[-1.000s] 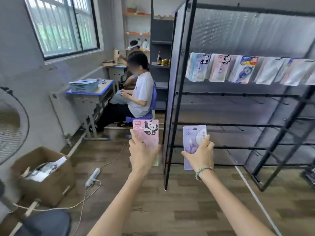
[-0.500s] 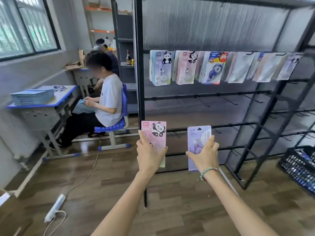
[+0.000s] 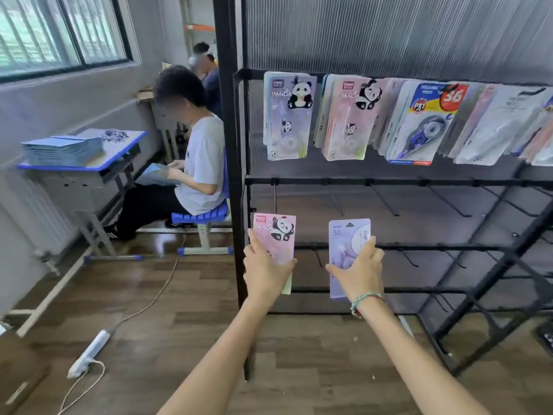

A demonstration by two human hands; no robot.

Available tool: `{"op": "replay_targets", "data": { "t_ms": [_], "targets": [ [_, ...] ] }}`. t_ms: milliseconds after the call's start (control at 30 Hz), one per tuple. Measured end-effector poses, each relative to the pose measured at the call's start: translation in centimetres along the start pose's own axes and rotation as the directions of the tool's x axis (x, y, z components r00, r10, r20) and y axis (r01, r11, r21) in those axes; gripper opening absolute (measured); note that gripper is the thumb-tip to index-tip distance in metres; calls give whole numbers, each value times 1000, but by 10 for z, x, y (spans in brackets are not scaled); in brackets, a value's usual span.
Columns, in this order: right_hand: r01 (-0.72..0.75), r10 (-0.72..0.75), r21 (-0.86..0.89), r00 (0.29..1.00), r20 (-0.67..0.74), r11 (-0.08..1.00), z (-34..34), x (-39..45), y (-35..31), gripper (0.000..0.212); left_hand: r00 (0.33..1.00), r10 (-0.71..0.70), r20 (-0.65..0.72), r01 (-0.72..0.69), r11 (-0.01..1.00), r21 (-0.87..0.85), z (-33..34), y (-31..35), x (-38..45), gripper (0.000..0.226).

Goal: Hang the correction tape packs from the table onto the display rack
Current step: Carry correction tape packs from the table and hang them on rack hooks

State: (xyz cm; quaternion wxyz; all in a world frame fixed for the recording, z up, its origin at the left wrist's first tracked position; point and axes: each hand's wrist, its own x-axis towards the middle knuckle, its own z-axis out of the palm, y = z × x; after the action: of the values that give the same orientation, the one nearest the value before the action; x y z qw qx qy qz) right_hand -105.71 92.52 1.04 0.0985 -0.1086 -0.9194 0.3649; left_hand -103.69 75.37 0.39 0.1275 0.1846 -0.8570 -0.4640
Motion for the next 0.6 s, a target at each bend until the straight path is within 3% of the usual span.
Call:
{"op": "replay_targets", "data": {
  "t_ms": [333, 600],
  "targets": [
    [69, -74, 37, 986, 147, 997, 29, 70, 19, 111, 991, -116, -68, 121, 989, 87, 41, -3, 41, 119],
    [95, -101, 56, 989, 111, 994, 40, 82, 25, 115, 986, -121, -114, 133, 986, 99, 56, -5, 56, 118]
  ]
}}
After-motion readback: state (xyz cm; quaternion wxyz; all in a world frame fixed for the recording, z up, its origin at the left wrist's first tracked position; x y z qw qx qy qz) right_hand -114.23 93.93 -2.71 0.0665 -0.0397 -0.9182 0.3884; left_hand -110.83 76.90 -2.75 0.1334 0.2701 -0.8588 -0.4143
